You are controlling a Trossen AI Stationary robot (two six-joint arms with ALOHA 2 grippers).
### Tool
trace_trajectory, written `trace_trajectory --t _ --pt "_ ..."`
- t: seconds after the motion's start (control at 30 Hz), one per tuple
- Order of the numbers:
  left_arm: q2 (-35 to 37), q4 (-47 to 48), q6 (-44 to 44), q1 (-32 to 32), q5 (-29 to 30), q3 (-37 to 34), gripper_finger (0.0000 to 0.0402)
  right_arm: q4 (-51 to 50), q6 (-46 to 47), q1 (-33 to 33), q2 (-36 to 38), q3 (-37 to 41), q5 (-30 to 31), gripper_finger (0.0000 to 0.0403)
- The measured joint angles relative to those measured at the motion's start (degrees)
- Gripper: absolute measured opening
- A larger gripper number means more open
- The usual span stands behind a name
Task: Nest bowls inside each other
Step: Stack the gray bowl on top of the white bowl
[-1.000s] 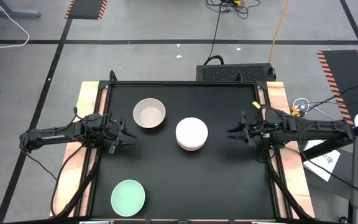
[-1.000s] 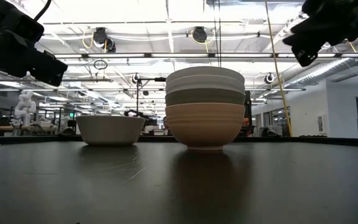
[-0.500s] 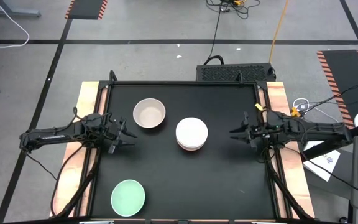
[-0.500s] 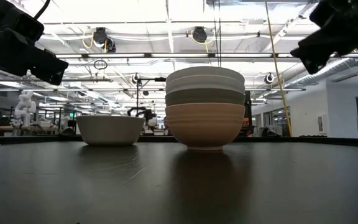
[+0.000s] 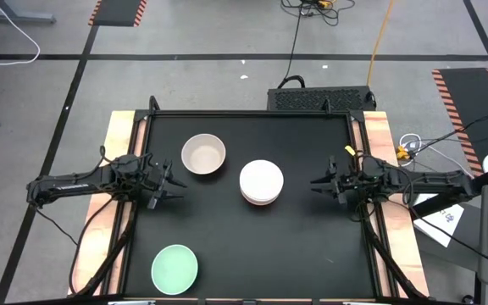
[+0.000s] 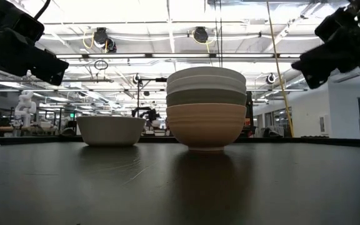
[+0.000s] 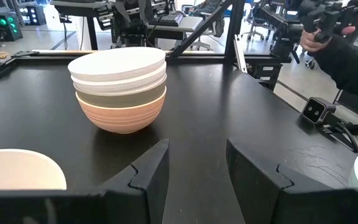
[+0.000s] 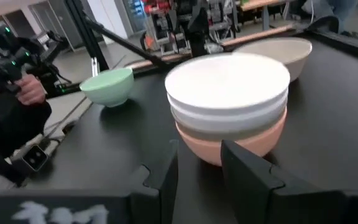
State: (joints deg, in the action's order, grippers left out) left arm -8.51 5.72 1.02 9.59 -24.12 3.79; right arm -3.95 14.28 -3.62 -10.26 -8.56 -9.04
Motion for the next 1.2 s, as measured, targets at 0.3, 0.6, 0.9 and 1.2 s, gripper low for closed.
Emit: trace_trajectory --t 0.3,0.6,0.9,1.2 --pt "0.0 -2.0 0.3 0.0 0.1 0.0 0.0159 8.2 0.0 0.0 1.7 6.8 -0.2 0.0114" --pt "0.0 -6.4 -0.5 0.0 1.7 0.0 0.0159 8.8 -1.9 0.0 1.8 7.5 -0.4 0.0114" --pt "-0.1 -11.5 -1.5 0.0 6.9 0.0 0.0159 7.3 -2.0 0.0 1.7 7.6 -0.4 0.0114" --pt "-0.1 -13.1 -2.5 0.1 15.8 2.7 0.0159 7.3 -3.0 0.0 1.7 7.6 -0.4 0.0114"
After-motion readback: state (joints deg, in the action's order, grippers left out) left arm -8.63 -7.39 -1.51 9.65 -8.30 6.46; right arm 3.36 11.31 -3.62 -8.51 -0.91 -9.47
